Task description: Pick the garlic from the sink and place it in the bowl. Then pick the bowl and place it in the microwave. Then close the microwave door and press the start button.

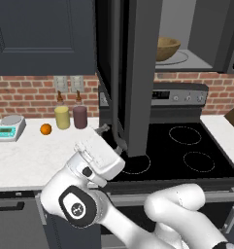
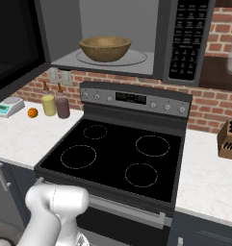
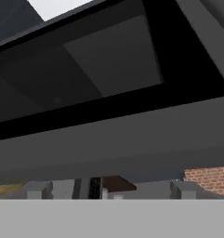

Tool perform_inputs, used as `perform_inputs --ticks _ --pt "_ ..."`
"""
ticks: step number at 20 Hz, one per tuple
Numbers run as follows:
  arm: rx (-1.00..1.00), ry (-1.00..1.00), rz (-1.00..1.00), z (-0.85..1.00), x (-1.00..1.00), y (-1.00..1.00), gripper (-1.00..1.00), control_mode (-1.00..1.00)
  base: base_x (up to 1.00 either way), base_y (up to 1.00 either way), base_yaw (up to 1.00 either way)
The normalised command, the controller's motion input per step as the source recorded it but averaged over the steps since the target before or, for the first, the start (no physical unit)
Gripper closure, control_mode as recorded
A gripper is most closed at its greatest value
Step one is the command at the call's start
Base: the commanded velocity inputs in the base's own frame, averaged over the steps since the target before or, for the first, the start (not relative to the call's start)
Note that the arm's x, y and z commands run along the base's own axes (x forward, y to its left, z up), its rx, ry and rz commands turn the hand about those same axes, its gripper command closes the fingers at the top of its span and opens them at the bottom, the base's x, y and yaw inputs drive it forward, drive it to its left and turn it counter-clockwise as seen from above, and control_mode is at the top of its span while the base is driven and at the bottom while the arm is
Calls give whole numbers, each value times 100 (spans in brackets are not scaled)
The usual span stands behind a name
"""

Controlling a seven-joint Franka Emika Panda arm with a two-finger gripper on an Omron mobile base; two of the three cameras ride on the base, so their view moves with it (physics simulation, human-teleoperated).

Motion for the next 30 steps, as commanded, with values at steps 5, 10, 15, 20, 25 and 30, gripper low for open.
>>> perform_inputs --ticks 5,10,15,20,25,30 --pt "11 -1 16 40 -2 24 -100 -100 0 0 0" --pt "24 0 13 50 -16 -5 -100 -100 0 0 0" --pt "33 -6 13 45 -16 -36 -100 -100 0 0 0" --pt "34 -6 11 42 -6 -62 -100 -100 0 0 0" --pt "33 -5 12 34 0 -78 -100 -100 0 0 0" --pt "32 -5 14 30 0 -80 -100 -100 0 0 0"
